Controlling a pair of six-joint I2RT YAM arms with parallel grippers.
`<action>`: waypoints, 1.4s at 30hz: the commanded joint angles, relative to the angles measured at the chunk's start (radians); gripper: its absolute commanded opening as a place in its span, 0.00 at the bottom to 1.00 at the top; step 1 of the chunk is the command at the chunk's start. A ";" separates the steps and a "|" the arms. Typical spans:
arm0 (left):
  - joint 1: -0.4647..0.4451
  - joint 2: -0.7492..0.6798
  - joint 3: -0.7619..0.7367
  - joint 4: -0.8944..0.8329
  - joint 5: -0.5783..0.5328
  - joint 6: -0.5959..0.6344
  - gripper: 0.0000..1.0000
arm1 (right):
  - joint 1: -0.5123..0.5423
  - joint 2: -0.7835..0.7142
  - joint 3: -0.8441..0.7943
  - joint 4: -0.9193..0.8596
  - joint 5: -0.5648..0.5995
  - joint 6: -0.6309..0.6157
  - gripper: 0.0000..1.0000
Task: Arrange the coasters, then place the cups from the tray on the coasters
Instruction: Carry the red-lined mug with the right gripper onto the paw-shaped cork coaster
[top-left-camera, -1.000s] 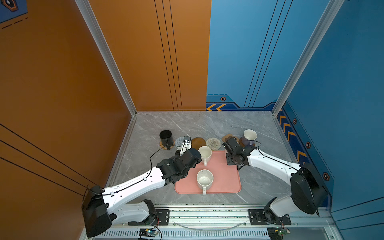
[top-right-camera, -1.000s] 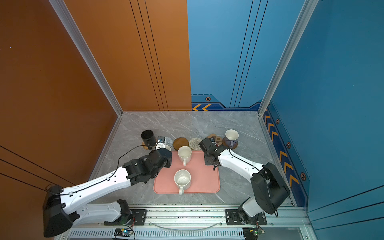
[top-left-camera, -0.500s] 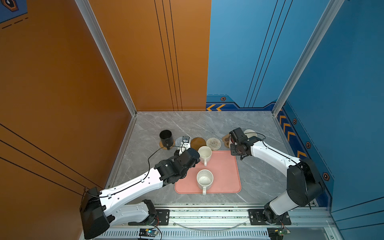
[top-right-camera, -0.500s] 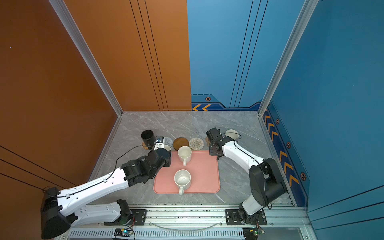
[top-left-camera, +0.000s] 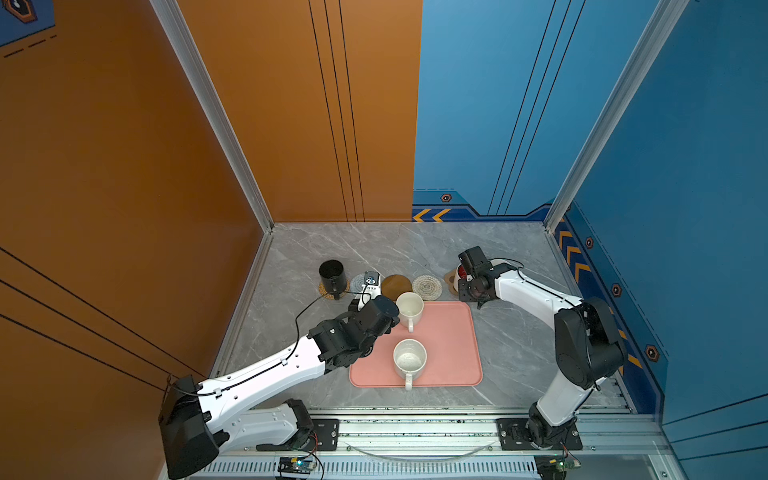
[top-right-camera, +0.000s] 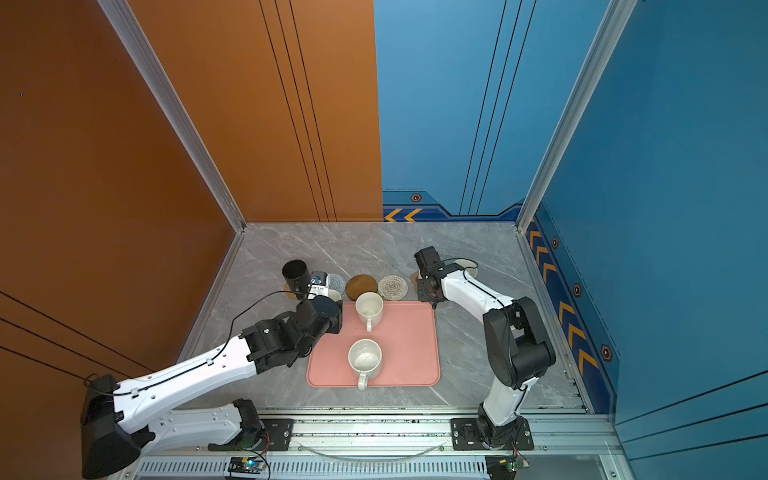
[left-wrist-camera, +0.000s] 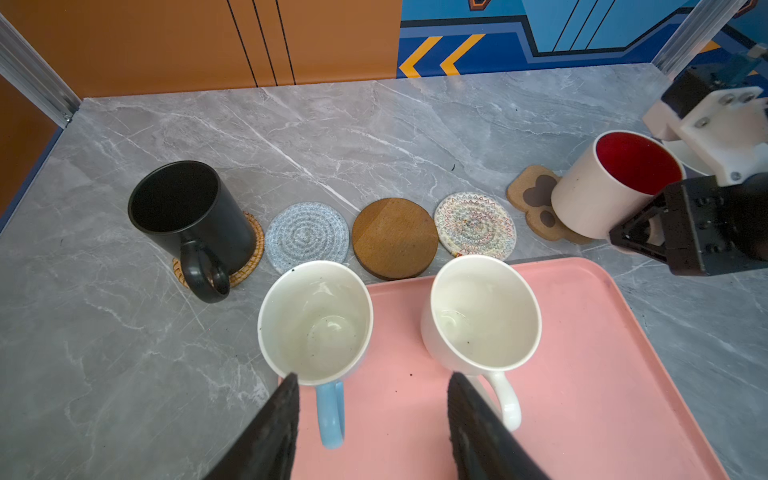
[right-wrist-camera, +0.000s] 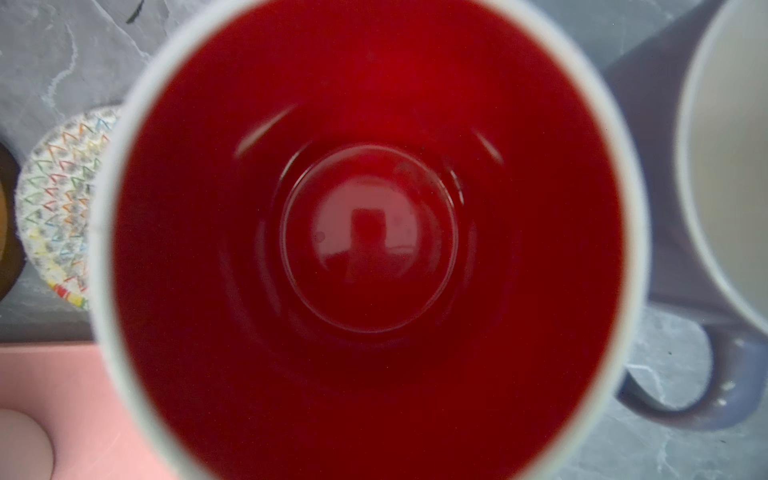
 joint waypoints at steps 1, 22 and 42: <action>0.008 -0.014 -0.008 0.014 0.002 -0.006 0.58 | -0.015 0.011 0.057 0.048 0.004 -0.025 0.00; 0.007 -0.006 -0.007 0.020 0.005 -0.006 0.57 | -0.027 0.106 0.092 0.100 -0.004 -0.057 0.00; 0.004 -0.010 -0.007 0.021 0.014 -0.003 0.57 | -0.034 0.127 0.078 0.101 -0.009 -0.057 0.07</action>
